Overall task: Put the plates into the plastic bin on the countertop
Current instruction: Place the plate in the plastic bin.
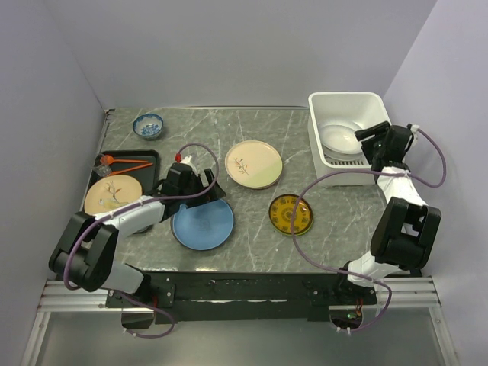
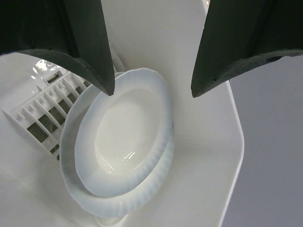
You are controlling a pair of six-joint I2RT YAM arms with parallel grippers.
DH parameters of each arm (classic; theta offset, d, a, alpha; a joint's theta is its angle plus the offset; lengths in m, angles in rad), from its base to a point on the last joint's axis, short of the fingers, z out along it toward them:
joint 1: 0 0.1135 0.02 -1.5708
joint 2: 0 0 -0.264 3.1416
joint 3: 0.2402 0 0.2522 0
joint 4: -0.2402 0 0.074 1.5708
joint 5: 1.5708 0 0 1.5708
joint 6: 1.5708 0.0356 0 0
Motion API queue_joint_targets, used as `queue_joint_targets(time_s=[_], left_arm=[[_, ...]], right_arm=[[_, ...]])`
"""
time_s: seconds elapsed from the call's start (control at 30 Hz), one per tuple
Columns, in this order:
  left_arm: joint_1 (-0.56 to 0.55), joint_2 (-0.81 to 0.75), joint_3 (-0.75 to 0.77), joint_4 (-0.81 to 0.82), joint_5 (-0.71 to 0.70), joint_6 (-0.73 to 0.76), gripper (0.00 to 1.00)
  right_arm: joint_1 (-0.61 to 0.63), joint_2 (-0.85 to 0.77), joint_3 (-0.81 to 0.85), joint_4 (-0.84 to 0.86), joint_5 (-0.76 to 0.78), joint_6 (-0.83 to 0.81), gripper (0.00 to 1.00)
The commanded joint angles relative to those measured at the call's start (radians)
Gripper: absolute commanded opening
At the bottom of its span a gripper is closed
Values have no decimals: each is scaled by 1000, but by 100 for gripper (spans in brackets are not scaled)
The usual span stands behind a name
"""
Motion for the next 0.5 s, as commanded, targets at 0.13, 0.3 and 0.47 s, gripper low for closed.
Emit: queue_joint_targets(time_s=[0.13,0.3,0.47], left_arm=[[-6,-49,-7,25,18,-2,97],[-6,-48,4,21,21,-1,97],[-10,-51,6,30,29,-7,97]], right_arm=[[-8,-36,52,3,-6,-20,73],[-1,-90,70,9,-58,-20,74],[28,-191,54,-10,-101,-31,74]])
